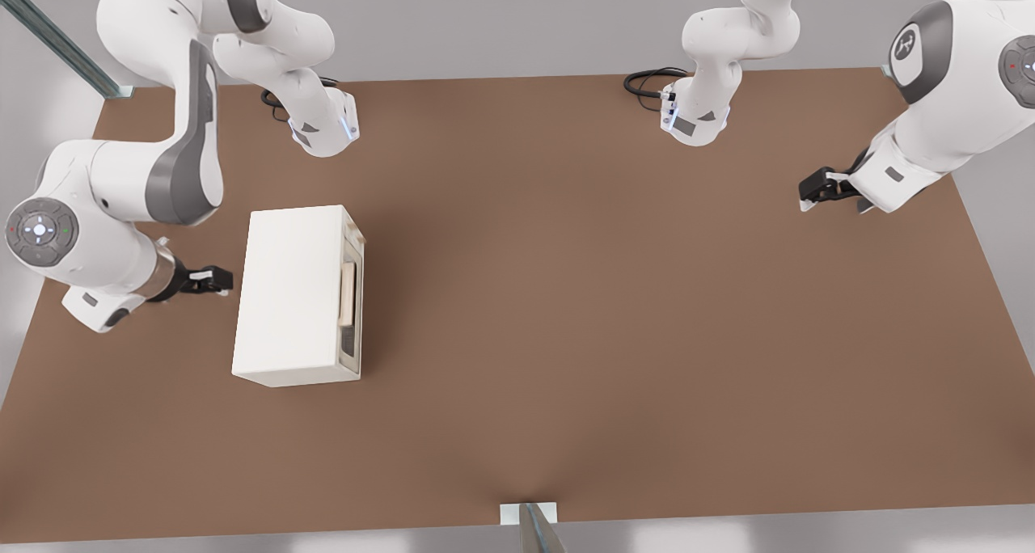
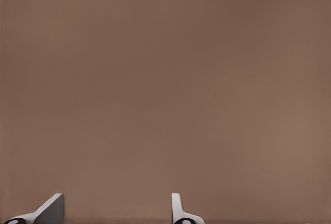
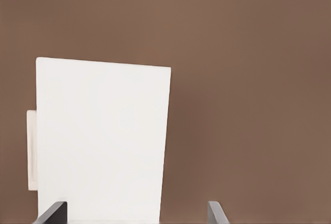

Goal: Keep left arm still and open the oven door with right arm

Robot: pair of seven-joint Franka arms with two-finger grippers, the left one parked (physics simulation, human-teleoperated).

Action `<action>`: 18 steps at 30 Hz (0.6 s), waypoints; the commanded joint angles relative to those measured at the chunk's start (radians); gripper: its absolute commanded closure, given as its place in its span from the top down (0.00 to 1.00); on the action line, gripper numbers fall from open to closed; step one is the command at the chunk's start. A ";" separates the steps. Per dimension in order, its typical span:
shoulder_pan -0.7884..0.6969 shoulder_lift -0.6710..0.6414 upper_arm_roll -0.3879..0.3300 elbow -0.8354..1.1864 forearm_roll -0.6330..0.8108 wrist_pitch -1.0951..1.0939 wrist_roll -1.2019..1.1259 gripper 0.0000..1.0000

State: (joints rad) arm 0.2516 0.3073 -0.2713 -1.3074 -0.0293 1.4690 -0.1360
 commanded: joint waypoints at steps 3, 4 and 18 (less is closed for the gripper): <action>0.023 0.024 0.035 -0.007 -0.015 -0.038 -0.030 1.00; 0.096 0.096 0.047 0.020 -0.079 -0.041 -0.019 0.77; 0.492 0.535 0.029 0.272 -0.687 -0.263 0.272 0.21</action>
State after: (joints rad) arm 0.7412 0.8307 -0.2414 -1.0504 -0.6886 1.2597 -0.0559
